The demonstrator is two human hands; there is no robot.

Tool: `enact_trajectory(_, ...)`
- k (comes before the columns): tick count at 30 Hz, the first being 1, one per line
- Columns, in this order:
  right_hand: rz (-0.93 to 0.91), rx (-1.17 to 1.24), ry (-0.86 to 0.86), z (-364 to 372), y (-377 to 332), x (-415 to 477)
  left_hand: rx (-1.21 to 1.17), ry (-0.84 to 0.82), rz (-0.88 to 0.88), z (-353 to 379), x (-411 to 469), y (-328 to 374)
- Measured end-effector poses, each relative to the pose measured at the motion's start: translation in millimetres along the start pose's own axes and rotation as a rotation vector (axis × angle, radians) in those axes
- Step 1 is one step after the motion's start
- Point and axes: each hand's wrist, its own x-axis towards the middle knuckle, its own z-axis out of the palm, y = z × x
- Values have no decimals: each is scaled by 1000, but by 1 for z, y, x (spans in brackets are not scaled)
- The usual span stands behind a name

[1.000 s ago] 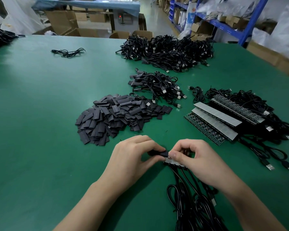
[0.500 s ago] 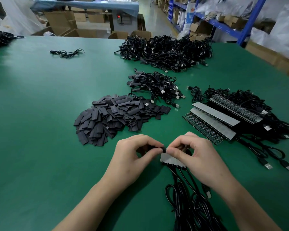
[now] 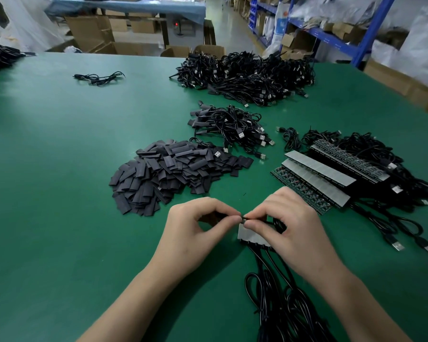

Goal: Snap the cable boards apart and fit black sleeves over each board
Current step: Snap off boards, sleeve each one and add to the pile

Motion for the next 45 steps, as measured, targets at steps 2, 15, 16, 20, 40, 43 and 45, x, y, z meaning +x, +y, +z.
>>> enact_trajectory(2,-45,-50,40,1,0,0,-91,-62,-117,-2,1,-1)
enact_trajectory(15,-67,-50,106,-2,3,-1,-161,-172,-192,-5,2,-6)
enact_trajectory(16,-68,-39,103,-2,3,-1,-171,-158,-185,-4,1,-6)
enact_trajectory(20,-76,-5,96,-1,5,-1,-155,-132,-133,-3,0,-8)
enact_trajectory(40,-103,79,108,1,4,0,-32,-60,69,0,0,-3)
enact_trajectory(43,-75,105,87,1,2,0,2,-74,82,2,1,-3)
enact_trajectory(45,2,163,74,-1,0,0,-33,-57,55,2,1,-3)
